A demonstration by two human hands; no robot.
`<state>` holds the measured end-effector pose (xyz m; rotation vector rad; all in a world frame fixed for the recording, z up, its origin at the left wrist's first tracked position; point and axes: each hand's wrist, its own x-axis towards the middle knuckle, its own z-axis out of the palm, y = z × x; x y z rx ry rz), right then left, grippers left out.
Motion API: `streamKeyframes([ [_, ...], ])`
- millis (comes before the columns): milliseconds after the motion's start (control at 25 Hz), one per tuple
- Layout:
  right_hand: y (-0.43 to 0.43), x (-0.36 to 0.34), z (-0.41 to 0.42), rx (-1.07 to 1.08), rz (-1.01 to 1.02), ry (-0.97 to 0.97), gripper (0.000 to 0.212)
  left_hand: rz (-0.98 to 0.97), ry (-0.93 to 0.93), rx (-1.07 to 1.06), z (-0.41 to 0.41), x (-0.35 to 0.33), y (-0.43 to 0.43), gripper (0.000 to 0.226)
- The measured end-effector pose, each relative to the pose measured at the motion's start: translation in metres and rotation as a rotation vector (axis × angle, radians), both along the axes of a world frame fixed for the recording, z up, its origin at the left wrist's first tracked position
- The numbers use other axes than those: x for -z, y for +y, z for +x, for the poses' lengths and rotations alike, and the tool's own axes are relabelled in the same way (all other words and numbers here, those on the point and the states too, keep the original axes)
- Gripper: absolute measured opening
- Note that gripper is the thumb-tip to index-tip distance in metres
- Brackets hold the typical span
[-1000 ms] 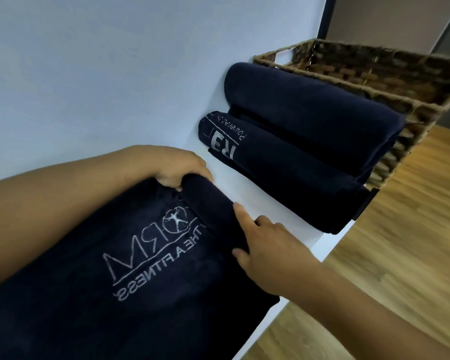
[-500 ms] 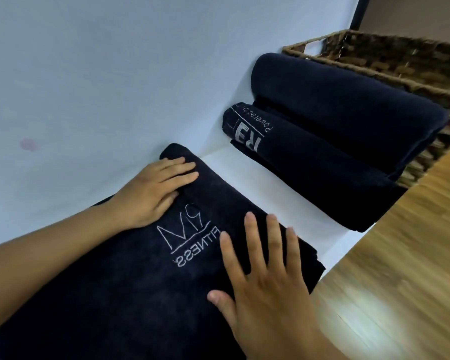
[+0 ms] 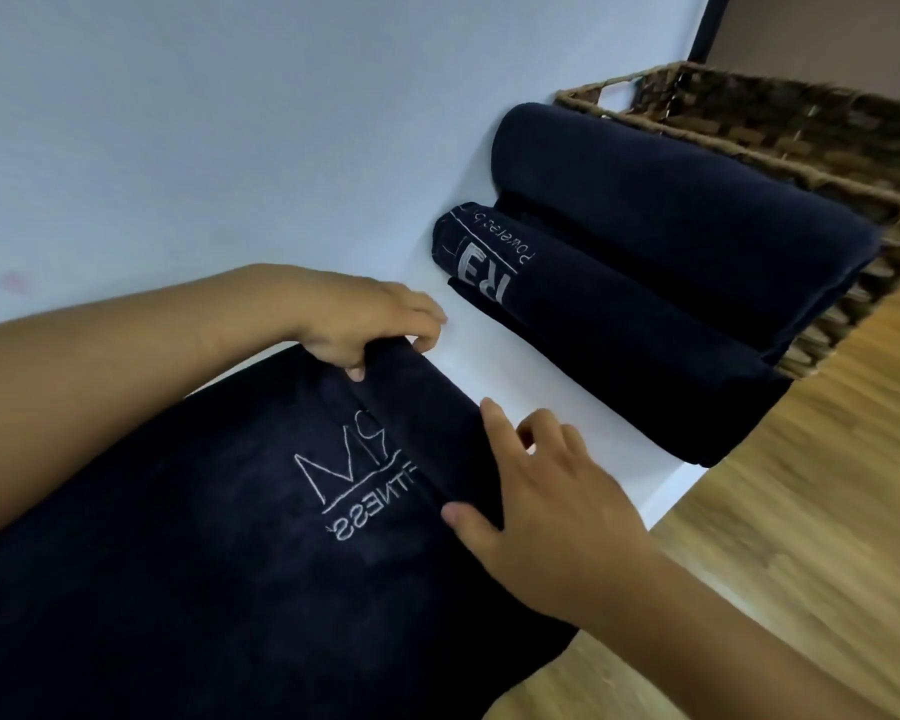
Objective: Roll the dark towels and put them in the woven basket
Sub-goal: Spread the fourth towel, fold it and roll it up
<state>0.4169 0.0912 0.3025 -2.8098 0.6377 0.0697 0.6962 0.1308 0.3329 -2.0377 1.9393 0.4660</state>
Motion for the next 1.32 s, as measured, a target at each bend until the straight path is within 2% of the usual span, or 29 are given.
streamKeyframes([
  [80, -0.005, 0.005, -0.001, -0.018, 0.026, 0.024, 0.078, 0.079, 0.020, 0.013, -0.003, 0.011, -0.013, 0.074],
  [160, -0.027, 0.008, 0.005, 0.025, 0.013, 0.020, 0.073, 0.047, 0.010, 0.046, -0.004, 0.016, -0.024, 0.076],
  [240, -0.041, 0.009, 0.012, 0.025, -0.130, 0.048, 0.070, -0.064, 0.019, 0.035, -0.004, 0.018, -0.031, 0.075],
  [360, -0.035, 0.011, 0.020, 0.017, -0.446, 0.091, 0.068, -0.344, -0.015, 0.055, -0.011, 0.027, -0.023, 0.073],
  [440, -0.014, 0.012, 0.020, 0.006, -0.500, 0.138, 0.070, -0.504, -0.078, 0.055, -0.013, 0.044, 0.005, 0.084],
  [560, 0.036, 0.017, 0.012, -0.056, -0.421, 0.182, 0.082, -0.643, -0.114, -0.002, -0.015, 0.068, 0.066, 0.087],
  [720, 0.104, 0.022, 0.004, -0.244, -0.216, 0.107, 0.095, -0.742, -0.032, -0.056, -0.014, 0.077, 0.131, 0.050],
  [800, 0.090, 0.014, 0.001, -0.154, -0.129, -0.087, 0.093, -0.769, -0.026, -0.082, -0.015, 0.079, 0.143, 0.043],
  [880, 0.058, -0.004, -0.003, -0.089, -0.102, -0.145, 0.088, -0.776, -0.024, -0.099, -0.016, 0.078, 0.140, 0.044],
  [1000, 0.014, -0.012, -0.006, -0.035, 0.029, -0.056, 0.085, -0.735, -0.156, -0.040, -0.010, 0.046, 0.115, 0.056],
  [1040, 0.008, -0.009, -0.006, -0.055, 0.068, -0.031, 0.082, -0.668, -0.216, 0.014, -0.007, 0.030, 0.101, 0.062],
  [1120, 0.006, -0.004, -0.003, -0.092, 0.090, -0.010, 0.081, -0.387, -0.284, 0.041, -0.005, 0.003, 0.068, 0.075],
  [1200, -0.008, -0.003, 0.000, -0.101, 0.051, 0.009, 0.081, -0.034, -0.237, -0.060, -0.010, -0.003, 0.031, 0.086],
  [1240, -0.020, -0.004, 0.003, -0.091, -0.014, 0.028, 0.081, 0.034, -0.166, -0.087, -0.013, 0.001, 0.014, 0.087],
  [1320, -0.049, -0.005, 0.007, -0.034, -0.178, 0.074, 0.081, -0.109, -0.034, -0.081, -0.020, 0.013, -0.012, 0.081],
])
